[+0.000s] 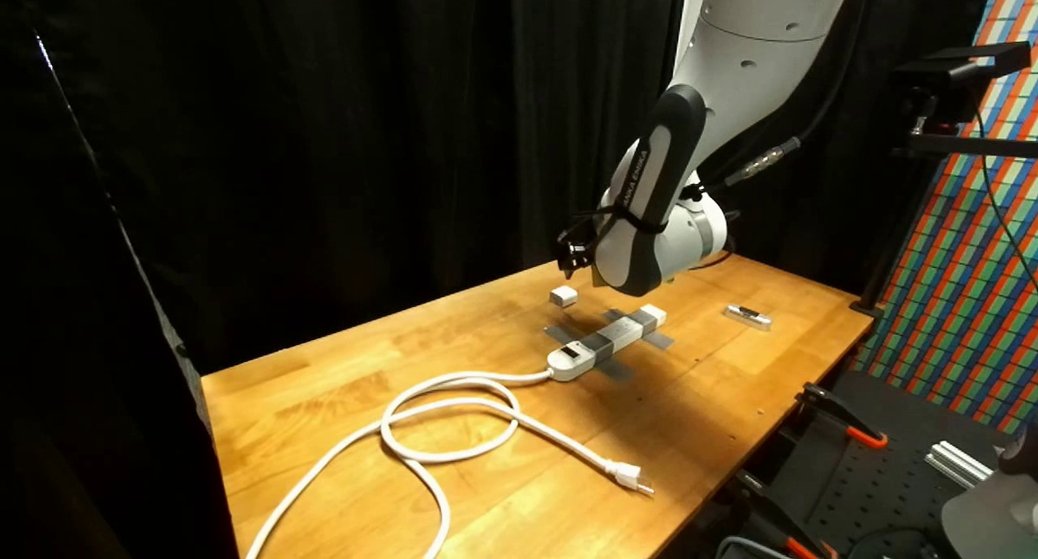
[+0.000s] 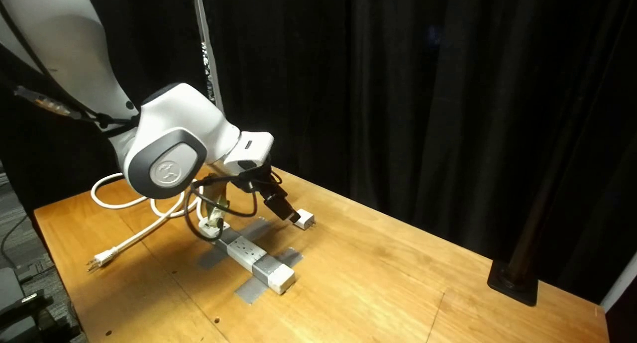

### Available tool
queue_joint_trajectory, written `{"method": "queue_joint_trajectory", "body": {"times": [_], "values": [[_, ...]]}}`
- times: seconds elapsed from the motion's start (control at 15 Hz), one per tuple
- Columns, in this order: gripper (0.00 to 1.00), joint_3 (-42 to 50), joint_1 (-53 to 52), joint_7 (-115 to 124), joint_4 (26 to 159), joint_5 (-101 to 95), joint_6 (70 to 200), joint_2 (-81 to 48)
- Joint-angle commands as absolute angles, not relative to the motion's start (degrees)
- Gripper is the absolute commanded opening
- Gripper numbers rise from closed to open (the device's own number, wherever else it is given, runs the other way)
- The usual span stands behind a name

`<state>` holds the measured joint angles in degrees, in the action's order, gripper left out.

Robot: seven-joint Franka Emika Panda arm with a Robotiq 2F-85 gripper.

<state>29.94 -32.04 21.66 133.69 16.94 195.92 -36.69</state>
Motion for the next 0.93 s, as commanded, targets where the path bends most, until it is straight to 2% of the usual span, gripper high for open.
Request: {"method": "queue_joint_trajectory", "body": {"times": [0.0,0.2,0.47,0.6,0.87], "values": [[1.0,40.87,-47.15,24.2,136.93,30.75,191.89,-37.97],[1.0,51.95,-60.11,27.12,135.86,39.15,182.72,-45.72],[1.0,66.32,-76.77,40.4,134.27,36.41,162.7,-57.38],[1.0,68.95,-79.54,47.53,131.84,31.39,152.2,-60.1],[1.0,67.2,-77.65,61.27,122.0,16.78,136.85,-57.97]]}}
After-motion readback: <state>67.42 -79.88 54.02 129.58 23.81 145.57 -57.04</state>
